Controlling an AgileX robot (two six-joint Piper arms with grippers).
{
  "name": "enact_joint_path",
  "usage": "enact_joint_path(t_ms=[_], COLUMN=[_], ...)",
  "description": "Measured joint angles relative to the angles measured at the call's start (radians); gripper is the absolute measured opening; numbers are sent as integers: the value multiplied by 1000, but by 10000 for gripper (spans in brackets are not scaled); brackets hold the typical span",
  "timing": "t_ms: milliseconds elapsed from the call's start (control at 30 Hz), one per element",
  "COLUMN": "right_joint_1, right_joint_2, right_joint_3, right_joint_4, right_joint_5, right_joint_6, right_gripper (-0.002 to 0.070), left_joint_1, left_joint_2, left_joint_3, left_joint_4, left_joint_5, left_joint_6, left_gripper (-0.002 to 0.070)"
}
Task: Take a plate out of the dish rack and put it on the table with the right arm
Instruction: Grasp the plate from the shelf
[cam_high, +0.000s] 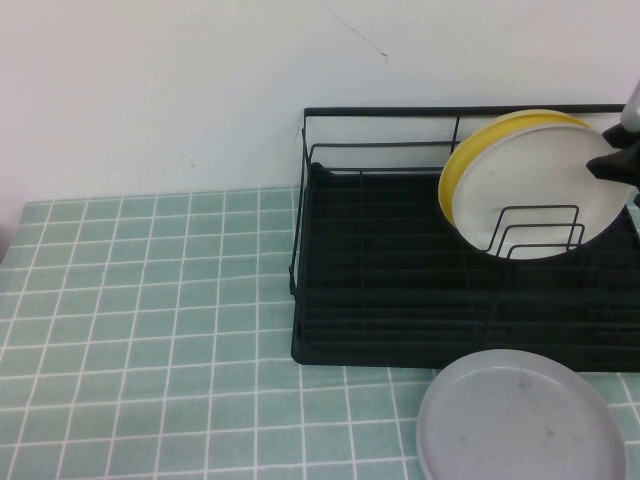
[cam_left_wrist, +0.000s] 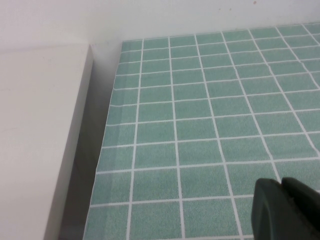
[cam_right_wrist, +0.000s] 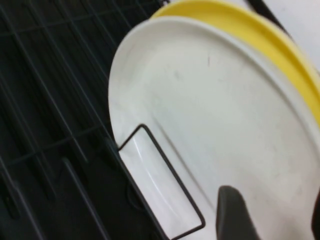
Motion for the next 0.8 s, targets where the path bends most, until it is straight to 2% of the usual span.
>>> enact_joint_path(t_ms=[533, 800], right_joint_1=[0, 0], right_joint_2=[22, 46], right_joint_3=[-9, -13], right_joint_4=[17, 53], right_joint_5=[-68, -101], right_joint_6=[-24, -106], right_gripper=[329, 329], left_joint_1=[0, 0], left_joint_2=[0, 0], left_joint_3=[0, 0], left_joint_4=[0, 0], left_joint_5=[0, 0], left_joint_6=[0, 0], left_gripper=[-4, -4])
